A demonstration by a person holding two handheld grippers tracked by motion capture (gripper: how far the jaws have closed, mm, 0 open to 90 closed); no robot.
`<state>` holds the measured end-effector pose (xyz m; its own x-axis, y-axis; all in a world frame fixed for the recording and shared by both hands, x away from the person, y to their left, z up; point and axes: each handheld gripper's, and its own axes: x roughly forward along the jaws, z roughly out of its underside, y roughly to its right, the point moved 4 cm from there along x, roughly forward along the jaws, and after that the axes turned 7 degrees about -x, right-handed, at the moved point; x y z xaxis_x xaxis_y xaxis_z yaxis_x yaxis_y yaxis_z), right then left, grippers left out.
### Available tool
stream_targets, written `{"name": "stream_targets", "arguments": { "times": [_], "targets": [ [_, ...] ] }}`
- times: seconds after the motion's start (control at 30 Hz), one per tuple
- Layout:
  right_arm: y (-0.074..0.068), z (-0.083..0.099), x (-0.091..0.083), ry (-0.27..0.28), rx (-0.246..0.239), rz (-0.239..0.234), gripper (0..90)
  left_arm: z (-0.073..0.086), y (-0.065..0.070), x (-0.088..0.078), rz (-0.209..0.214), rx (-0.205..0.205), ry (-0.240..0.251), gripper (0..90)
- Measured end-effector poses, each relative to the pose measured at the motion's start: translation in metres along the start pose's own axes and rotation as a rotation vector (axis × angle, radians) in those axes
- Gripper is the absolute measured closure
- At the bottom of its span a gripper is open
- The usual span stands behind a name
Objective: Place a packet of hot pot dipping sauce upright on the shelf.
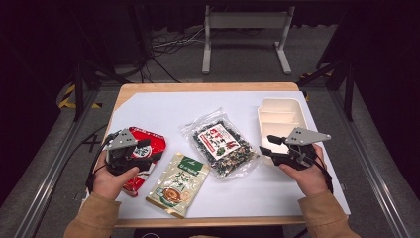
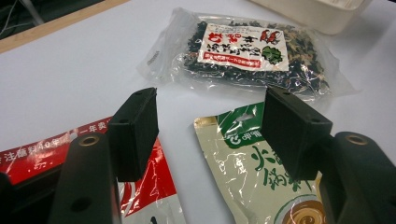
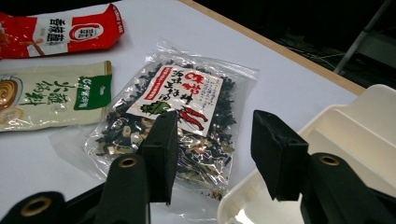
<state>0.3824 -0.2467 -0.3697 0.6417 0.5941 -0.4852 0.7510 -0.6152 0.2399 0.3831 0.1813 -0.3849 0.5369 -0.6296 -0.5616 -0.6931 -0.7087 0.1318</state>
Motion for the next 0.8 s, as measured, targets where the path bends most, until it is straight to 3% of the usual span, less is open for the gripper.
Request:
{"name": "stream_targets", "arguments": {
  "times": [0.13, 0.17, 0.3, 0.4, 0.8],
  "targets": [
    [0.0, 0.002, -0.001, -0.016, 0.005, -0.007, 49.8, -0.001, 0.002, 0.004, 0.006, 0.006, -0.017, 35.9],
    [-0.001, 0.003, -0.002, -0.012, 0.023, -0.027, 48.0, -0.002, 0.003, 0.005, 0.008, 0.004, -0.018, 35.2],
    [-0.002, 0.003, -0.003, -0.027, 0.019, -0.021, 47.0, -0.004, 0.004, 0.011, 0.024, -0.003, -0.039, 34.3],
    [-0.004, 0.003, -0.004, -0.033, 0.014, -0.028, 49.4, -0.004, 0.005, 0.019, 0.04, -0.02, -0.076, 33.3],
    [-0.009, 0.006, -0.004, -0.067, 0.028, -0.059, 45.3, 0.006, 0.009, 0.062, 0.082, -0.025, -0.235, 30.6]
  ]
}}
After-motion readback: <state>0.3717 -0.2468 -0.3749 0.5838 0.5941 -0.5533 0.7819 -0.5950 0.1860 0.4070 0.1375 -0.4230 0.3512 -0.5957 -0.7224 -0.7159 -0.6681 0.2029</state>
